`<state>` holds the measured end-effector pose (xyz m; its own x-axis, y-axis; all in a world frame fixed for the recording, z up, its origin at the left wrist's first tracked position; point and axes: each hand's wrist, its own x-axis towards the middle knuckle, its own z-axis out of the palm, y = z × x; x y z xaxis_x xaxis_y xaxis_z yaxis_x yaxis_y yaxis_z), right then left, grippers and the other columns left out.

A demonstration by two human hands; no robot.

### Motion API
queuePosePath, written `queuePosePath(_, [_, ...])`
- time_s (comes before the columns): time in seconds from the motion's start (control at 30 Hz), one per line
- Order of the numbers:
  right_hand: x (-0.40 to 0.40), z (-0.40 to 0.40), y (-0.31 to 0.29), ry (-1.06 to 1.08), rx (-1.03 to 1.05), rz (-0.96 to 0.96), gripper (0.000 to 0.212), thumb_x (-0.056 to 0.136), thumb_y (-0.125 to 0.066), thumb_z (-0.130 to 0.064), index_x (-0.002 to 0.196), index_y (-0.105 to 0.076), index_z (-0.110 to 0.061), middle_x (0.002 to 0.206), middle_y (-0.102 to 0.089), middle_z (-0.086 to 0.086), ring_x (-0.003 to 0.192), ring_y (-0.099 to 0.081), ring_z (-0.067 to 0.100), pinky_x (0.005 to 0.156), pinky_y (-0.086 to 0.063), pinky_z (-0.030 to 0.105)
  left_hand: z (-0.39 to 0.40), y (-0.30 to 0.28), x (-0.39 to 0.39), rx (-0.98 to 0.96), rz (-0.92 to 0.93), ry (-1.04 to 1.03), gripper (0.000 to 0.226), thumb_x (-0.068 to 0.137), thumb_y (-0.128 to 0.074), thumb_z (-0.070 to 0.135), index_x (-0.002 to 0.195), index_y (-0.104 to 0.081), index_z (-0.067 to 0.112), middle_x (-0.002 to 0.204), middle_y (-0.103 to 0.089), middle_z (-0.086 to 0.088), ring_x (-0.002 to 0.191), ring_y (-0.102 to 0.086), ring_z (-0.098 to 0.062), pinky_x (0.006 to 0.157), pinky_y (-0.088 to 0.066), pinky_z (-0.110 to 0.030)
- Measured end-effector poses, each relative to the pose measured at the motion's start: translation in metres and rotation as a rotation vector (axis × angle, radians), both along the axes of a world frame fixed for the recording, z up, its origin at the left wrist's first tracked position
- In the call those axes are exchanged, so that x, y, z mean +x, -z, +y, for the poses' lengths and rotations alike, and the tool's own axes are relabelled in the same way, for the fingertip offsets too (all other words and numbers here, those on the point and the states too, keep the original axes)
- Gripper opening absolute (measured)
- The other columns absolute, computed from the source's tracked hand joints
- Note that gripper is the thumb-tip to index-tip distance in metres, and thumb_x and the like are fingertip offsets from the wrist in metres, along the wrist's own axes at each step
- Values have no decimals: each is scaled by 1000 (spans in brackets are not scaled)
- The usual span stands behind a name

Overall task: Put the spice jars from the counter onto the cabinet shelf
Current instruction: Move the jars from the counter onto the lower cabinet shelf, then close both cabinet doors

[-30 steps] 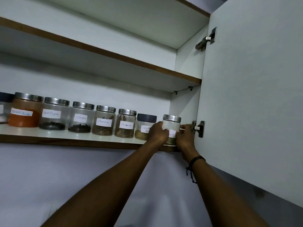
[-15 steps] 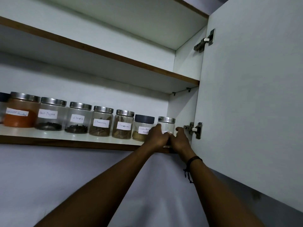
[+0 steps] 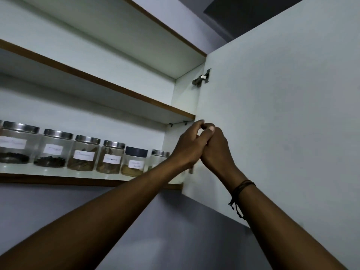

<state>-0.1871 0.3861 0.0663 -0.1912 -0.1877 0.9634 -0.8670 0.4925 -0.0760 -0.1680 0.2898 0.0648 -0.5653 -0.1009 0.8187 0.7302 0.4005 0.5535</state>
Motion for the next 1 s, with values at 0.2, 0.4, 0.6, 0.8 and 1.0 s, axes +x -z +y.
queuePosePath(0.2, [39, 66, -11, 117, -14, 7, 36, 94, -55, -13, 130, -54, -9, 128, -58, 9, 116, -52, 17, 85, -34, 12, 61, -22, 24, -5, 23, 146, 62, 96, -47, 56, 151, -38, 30, 155, -43, 6, 140, -42, -12, 113, -34, -30])
queuePosePath(0.4, [69, 134, -13, 338, -20, -2, 40, 94, -52, -19, 133, -51, -11, 132, -54, 9, 123, -49, 25, 95, -38, 29, 127, -26, 39, -34, 32, 270, 57, 98, -46, 54, 148, -43, 27, 151, -48, 3, 137, -46, -15, 117, -35, -40])
queuePosePath(0.6, [92, 190, -6, 597, -100, 97, 44, 97, -51, -23, 139, -48, -10, 146, -44, 11, 140, -35, 29, 114, -30, 43, 190, -24, 52, -73, 95, 355, 63, 97, -46, 53, 152, -38, 24, 160, -36, 5, 146, -35, -13, 118, -30, -31])
queuePosePath(0.8, [88, 227, 1, 322, -145, -124, 60, 103, -44, -40, 154, -19, -22, 161, -19, 4, 144, -23, 11, 114, -28, 26, 232, -19, 55, -212, 129, 239, 79, 87, -34, 63, 157, -24, 28, 169, -8, 4, 155, 0, -11, 127, -6, -45])
queuePosePath(1.0, [82, 228, 3, 228, -214, -163, 43, 103, -41, -38, 136, -50, -12, 133, -55, 13, 123, -55, 22, 98, -52, 39, 237, -22, 54, -309, 121, 185, 84, 83, -32, 68, 158, -14, 36, 168, 7, 8, 153, 16, -10, 122, 11, -50])
